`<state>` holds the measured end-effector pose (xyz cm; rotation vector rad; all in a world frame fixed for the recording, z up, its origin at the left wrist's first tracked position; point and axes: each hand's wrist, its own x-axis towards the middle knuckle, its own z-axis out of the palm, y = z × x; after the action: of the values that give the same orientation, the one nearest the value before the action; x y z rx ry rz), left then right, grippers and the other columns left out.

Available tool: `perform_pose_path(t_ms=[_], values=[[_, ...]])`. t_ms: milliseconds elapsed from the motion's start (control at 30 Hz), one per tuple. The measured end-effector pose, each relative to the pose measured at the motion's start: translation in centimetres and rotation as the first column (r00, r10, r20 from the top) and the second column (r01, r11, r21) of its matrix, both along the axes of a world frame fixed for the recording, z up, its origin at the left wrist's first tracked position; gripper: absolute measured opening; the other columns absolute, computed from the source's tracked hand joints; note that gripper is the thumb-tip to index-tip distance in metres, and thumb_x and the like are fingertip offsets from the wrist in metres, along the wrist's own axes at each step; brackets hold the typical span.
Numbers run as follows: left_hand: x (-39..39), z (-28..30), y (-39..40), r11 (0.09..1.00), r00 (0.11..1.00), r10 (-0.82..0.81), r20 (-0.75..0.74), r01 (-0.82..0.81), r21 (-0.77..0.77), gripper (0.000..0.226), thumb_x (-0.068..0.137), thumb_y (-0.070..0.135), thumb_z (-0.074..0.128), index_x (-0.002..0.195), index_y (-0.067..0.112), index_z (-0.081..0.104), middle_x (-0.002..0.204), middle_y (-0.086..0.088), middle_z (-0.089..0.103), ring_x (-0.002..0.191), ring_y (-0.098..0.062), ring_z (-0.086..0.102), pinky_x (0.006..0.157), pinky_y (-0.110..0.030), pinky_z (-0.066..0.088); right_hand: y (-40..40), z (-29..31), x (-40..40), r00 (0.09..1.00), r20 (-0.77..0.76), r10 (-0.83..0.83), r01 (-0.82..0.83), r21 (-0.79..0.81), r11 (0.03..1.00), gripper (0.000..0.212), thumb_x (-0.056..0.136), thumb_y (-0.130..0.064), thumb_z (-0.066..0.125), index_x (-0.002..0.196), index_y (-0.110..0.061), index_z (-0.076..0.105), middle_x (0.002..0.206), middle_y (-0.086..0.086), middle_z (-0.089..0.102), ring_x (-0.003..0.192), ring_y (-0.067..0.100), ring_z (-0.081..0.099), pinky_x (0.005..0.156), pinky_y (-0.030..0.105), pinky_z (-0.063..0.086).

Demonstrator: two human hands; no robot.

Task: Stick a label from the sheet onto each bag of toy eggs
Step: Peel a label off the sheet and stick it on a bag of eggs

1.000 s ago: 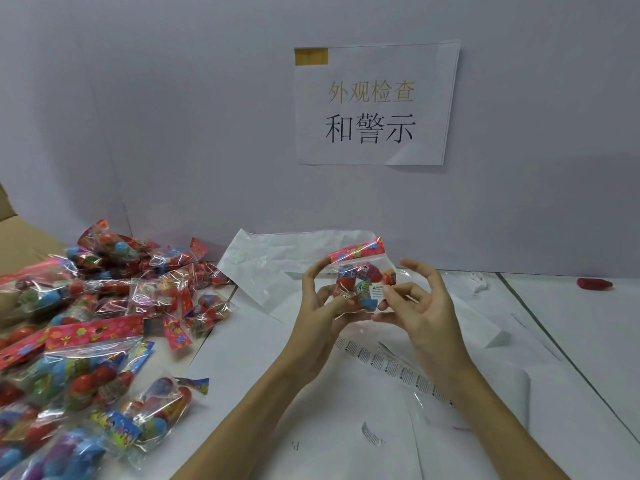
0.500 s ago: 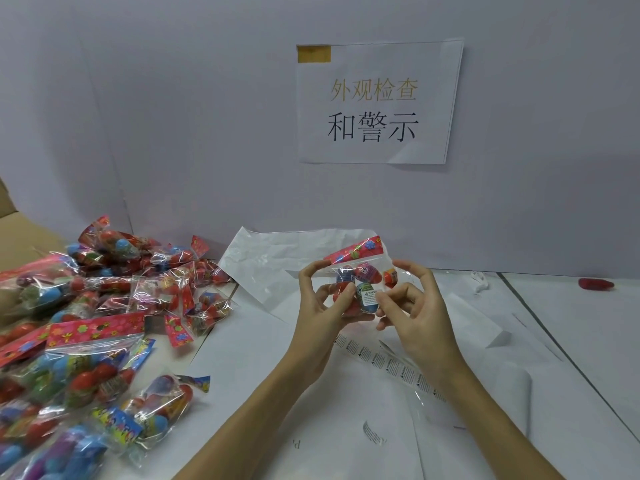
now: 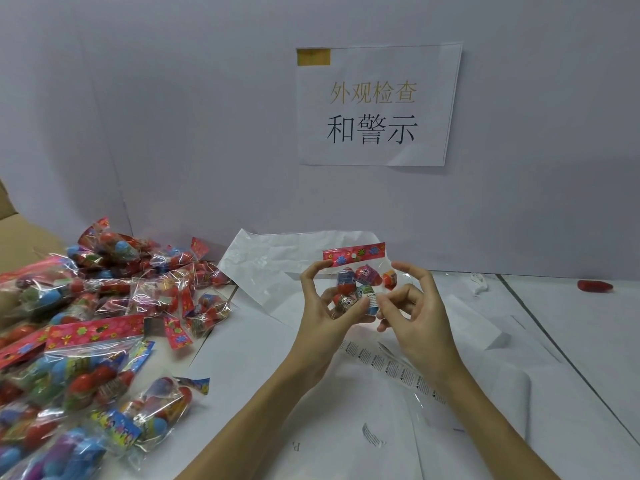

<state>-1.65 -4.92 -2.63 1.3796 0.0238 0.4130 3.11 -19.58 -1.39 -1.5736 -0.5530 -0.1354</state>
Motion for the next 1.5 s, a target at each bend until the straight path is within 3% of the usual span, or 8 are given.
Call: perform_pose_path(t_ms=[300,533,667,767,1067,1233,1400,1500], values=[[0.4,-0.4,0.3,0.999,0.999,0.043,0.011,-0.043,0.0,0.084,0.083,0.023,0.087,0.133,0.061,0.032,0.123,-0.003,0.07,0.103,-0.022,0.076,0.081,-0.027,0.061,0.0,-0.1,-0.1,0.989,0.107,-0.099,0.116,-0.163,0.98,0.066,0.09,-0.014,0.08,0.14,-0.033,0.041,0.083,-0.01,0.072,0.088,0.002,0.071,0.08,0.014,0.059],[0.8,-0.4,0.3,0.999,0.998,0.048,0.043,-0.048,0.006,0.083,0.084,0.025,0.088,0.135,0.059,0.032,0.114,0.002,0.075,0.101,-0.023,0.076,0.077,-0.02,0.059,0.8,0.0,-0.9,0.94,0.226,-0.256,0.309,-0.244,0.919,0.071,0.089,-0.027,0.081,0.147,-0.026,0.04,0.117,-0.008,0.055,0.093,0.009,0.066,0.077,0.024,0.06],[0.5,-0.3,1.5,1.0,0.999,0.01,0.042,-0.009,-0.022,0.081,0.086,0.02,0.087,0.136,0.056,0.035,0.115,0.002,0.076,0.104,-0.028,0.076,0.082,-0.029,0.061,0.4,0.3,-0.2,0.98,-0.072,-0.186,0.168,-0.204,0.965,0.062,0.085,-0.054,0.07,0.137,-0.026,0.052,0.118,-0.005,0.064,0.098,0.014,0.068,0.07,0.021,0.056],[0.4,-0.1,1.7,0.998,0.997,-0.064,0.035,0.065,-0.018,0.079,0.085,0.023,0.088,0.136,0.055,0.037,0.119,-0.006,0.075,0.103,-0.035,0.075,0.086,-0.035,0.062,0.8,0.0,-0.3,0.966,-0.255,-0.029,-0.002,-0.12,0.993,0.052,0.079,-0.067,0.064,0.113,-0.028,0.07,0.085,-0.015,0.073,0.071,0.005,0.068,0.058,0.02,0.053],[0.3,-0.3,1.3,0.972,0.979,-0.191,0.069,0.198,-0.129,0.079,0.089,0.015,0.084,0.143,0.044,0.034,0.128,-0.02,0.07,0.116,-0.042,0.069,0.1,-0.046,0.057,0.6,-0.8,0.5,0.847,-0.464,0.258,-0.159,0.242,0.957,0.035,0.094,-0.041,0.07,0.117,-0.014,0.07,0.097,0.009,0.077,0.072,0.014,0.062,0.062,0.027,0.05],[0.8,-0.6,1.5,0.993,0.996,-0.091,0.012,0.092,-0.08,0.089,0.082,0.035,0.089,0.144,0.055,0.029,0.121,-0.01,0.076,0.108,-0.029,0.074,0.097,-0.042,0.06,0.3,-1.0,0.8,0.95,-0.298,0.087,-0.069,0.07,0.995,0.021,0.095,-0.031,0.073,0.091,-0.011,0.074,0.061,0.004,0.056,0.049,0.014,0.047,0.05,0.023,0.043],[0.9,-0.6,2.2,0.982,0.993,0.067,-0.093,-0.083,-0.172,0.07,0.082,0.046,0.084,0.137,0.015,0.052,0.11,-0.01,0.079,0.096,-0.029,0.077,0.074,-0.033,0.061,0.2,-1.1,0.8,0.94,-0.311,0.143,-0.164,-0.044,0.985,0.013,0.092,-0.026,0.08,0.098,-0.017,0.074,0.066,0.003,0.063,0.049,0.013,0.055,0.047,0.024,0.046],[0.7,-0.6,2.1,0.983,0.984,0.153,-0.09,-0.161,-0.085,0.058,0.072,0.052,0.09,0.113,0.017,0.068,0.099,-0.008,0.081,0.087,-0.028,0.079,0.066,-0.031,0.06,0.4,-1.4,0.8,0.965,-0.244,0.1,-0.156,-0.221,0.963,0.015,0.095,-0.042,0.073,0.105,-0.03,0.072,0.077,-0.005,0.074,0.065,0.012,0.071,0.055,0.026,0.052]])
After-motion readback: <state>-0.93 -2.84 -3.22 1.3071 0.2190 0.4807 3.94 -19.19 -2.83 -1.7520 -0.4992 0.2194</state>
